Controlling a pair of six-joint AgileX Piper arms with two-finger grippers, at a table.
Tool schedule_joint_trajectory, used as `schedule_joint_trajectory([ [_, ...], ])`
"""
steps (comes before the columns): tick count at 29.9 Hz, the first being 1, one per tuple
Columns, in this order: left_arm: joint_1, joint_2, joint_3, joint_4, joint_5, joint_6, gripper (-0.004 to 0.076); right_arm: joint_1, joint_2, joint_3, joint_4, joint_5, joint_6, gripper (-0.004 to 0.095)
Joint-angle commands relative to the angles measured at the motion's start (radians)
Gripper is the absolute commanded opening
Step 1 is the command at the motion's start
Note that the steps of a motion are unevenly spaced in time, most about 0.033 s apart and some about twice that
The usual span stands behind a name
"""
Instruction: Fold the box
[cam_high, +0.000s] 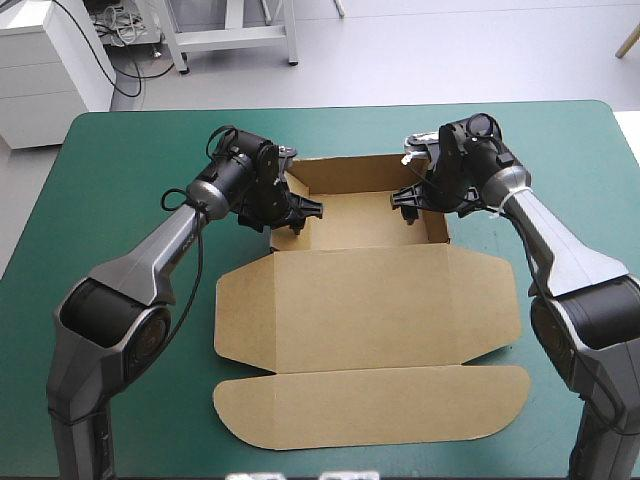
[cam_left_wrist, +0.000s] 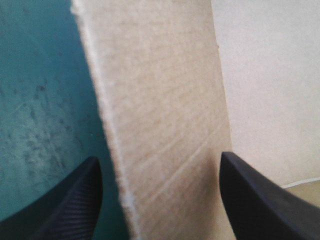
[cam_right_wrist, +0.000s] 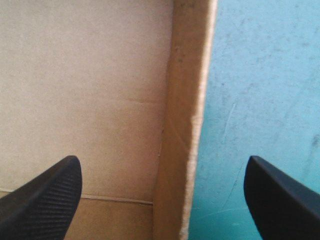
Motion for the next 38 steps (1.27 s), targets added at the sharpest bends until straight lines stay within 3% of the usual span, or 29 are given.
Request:
schedule_joint_trajectory([
  [1,-0.005,-0.057,-0.035,0.007,0.020,0.006,0.0484,0.000,-0.057,-0.029,-0.025,-0.020,-0.009,0.0842],
  [9,-0.005,-0.057,-0.177,0.010,0.036,0.060,0.0482,0.000,-0.061,-0.190,-0.041,-0.021,0.008,0.0835],
  [12,-0.005,-0.061,-0.287,-0.012,0.036,0.122,0.0436,0.000,-0.082,-0.262,-0.035,-0.021,0.008,0.0835],
  [15,-0.005,-0.083,-0.364,-0.012,0.038,0.164,0.0302,0.000,-0.133,-0.270,-0.039,-0.018,-0.015,0.0835],
  [19,-0.005,-0.156,-0.372,-0.010,0.038,0.234,0.0001,0.000,-0.228,-0.238,-0.048,-0.018,-0.029,0.0835],
  [23,-0.005,-0.247,-0.358,-0.012,0.038,0.239,-0.0008,0.000,-0.315,-0.183,-0.102,-0.020,-0.029,0.0835],
  [27,-0.005,-0.352,-0.282,-0.010,0.038,0.239,-0.0008,0.000,-0.366,-0.112,-0.082,-0.020,-0.017,0.0834],
  [38,-0.007,-0.779,0.184,0.000,0.034,0.287,-0.0008,0.000,-0.337,-0.016,-0.082,-0.036,-0.009,0.0831],
])
